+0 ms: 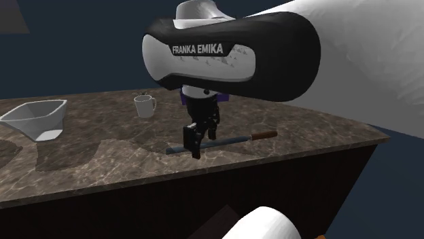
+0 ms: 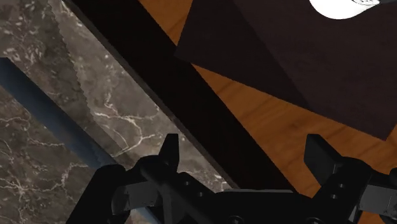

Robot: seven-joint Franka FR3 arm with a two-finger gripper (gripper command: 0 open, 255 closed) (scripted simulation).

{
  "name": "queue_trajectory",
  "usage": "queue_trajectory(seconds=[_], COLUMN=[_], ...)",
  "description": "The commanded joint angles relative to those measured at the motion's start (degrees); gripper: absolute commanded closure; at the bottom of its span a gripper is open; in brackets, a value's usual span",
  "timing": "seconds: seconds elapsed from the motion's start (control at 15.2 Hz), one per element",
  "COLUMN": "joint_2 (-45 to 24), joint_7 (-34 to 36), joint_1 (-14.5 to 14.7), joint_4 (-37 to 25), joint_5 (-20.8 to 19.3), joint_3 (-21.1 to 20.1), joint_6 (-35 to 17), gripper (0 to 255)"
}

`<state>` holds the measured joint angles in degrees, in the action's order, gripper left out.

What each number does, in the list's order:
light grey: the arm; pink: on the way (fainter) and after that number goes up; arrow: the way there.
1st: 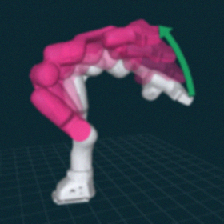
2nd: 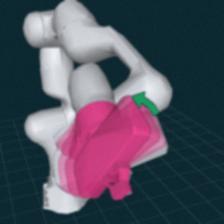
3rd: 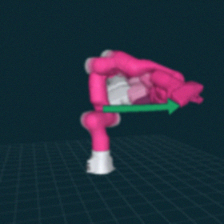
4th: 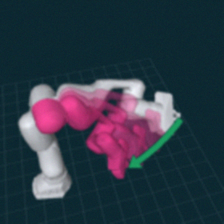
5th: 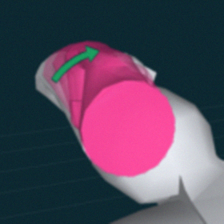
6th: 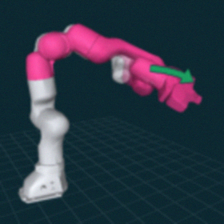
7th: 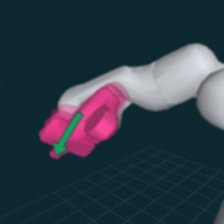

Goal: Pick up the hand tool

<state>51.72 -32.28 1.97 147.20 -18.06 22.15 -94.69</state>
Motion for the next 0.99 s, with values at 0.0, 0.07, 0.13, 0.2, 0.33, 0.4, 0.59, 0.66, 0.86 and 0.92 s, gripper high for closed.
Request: queue_trajectory(seconds=[0.0, 0.07, 0.13, 0.2, 0.33, 0.4, 0.59, 0.66, 0.86, 0.92], joint_2=[-1.2, -2.1, -3.1, -4.3, -6.9, -8.3, -13.1, -14.9, -20.6, -22.6], joint_7=[-5.8, -8.5, -11.1, -13.7, -19.0, -21.6, -29.5, -32.2, -40.5, -43.5], joint_1=[0.4, 0.8, 1.2, 1.7, 3.1, 3.9, 7.3, 8.6, 13.8, 15.9], joint_4=[0.3, 0.2, -0.1, -0.4, -1.5, -2.1, -4.6, -5.6, -9.1, -10.4], joint_5=[-3.2, -4.6, -5.9, -7.1, -9.2, -10.0, -11.8, -12.1, -11.7, -11.2], joint_3=[3.8, 5.6, 7.5, 9.5, 13.4, 15.4, 21.7, 23.9, 31.1, 33.8], joint_6=[-2.8, -4.2, -5.7, -7.2, -10.3, -11.9, -16.8, -18.5, -23.5, -25.1], gripper=[0, 0, 0, 0, 0, 0, 0, 0, 0, 0])
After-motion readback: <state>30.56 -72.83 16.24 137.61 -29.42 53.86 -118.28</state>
